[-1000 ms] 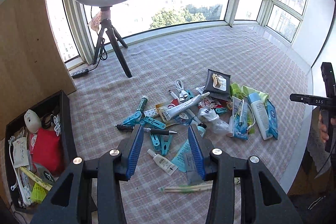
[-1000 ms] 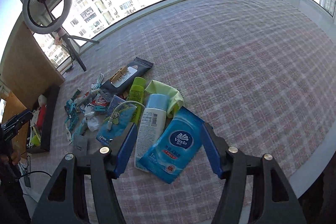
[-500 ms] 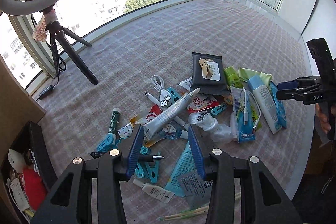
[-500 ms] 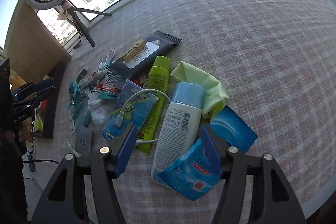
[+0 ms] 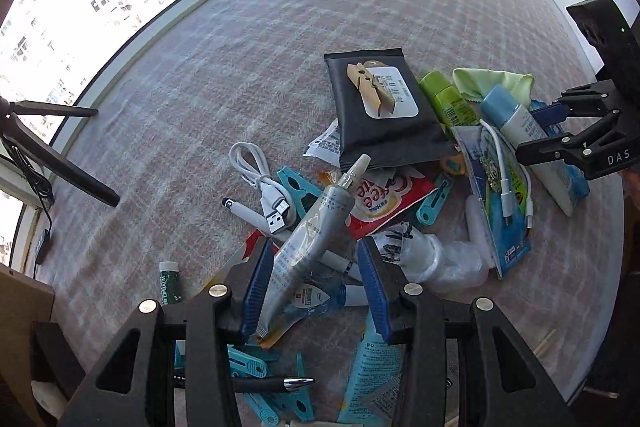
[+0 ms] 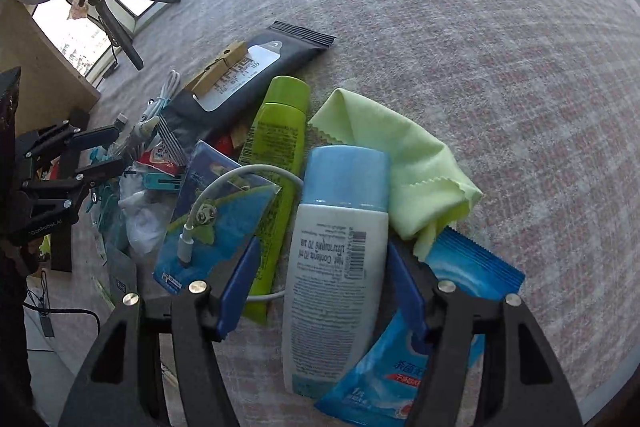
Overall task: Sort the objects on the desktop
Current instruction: 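Grasp the clear spray bottle with the left tool while the right grasps the white sunscreen bottle, then carry the spray bottle and sunscreen bottle into the tray and open both tools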
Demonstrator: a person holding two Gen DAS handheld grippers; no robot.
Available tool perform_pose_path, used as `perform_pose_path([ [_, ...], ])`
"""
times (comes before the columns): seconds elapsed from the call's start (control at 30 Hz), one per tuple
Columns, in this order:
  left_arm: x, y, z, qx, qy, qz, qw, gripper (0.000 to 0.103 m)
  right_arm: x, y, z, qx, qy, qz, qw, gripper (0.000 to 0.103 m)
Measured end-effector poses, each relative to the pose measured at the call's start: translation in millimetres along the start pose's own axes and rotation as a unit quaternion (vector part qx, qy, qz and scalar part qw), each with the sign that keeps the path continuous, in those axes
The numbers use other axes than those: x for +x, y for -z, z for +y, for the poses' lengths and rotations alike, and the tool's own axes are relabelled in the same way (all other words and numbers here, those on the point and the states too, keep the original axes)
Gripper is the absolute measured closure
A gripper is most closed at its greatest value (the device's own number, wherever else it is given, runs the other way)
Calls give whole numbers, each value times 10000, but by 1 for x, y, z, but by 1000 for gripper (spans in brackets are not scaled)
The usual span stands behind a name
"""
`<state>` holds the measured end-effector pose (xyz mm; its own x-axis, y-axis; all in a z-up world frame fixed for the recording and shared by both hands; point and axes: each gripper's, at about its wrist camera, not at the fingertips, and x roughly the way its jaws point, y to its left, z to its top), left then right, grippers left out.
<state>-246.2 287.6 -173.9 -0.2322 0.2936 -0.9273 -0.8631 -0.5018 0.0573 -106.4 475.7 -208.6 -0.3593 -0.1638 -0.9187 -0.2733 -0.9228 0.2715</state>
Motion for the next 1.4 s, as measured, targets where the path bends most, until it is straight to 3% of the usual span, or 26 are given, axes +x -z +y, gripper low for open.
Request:
perform_pose_path([
  [0.03, 2, -1, 1, -15, 26, 15, 10000, 64, 1, 0, -1, 31, 1, -34, 10000, 42],
  [0.1, 5, -2, 0, -9, 99, 36, 9999, 66, 1, -2, -4, 65, -11, -73, 10000, 56],
  [0.4, 3, 1, 4, -188, 38, -3, 9998, 96, -8, 1, -11, 303, -500, -328, 9978, 57],
  [0.73, -25, 10, 14, -776, 165, -366, 9962, 96, -43, -1, -17, 474, -851, -793, 9921, 57],
  [0.93, -70, 22, 13, -1124, -55, -735, 9909, 96, -69, -8, 2, 361, -989, -1135, 9879, 57],
  [1.2, -153, 77, 25, -2048, -405, -1389, 9681, 96, -121, -15, 61, -192, -1300, -1542, 9793, 57],
  [1.4, -209, 158, 49, -2891, -789, -1631, 9400, 96, -144, -20, 138, -853, -1655, -1645, 9686, 57],
])
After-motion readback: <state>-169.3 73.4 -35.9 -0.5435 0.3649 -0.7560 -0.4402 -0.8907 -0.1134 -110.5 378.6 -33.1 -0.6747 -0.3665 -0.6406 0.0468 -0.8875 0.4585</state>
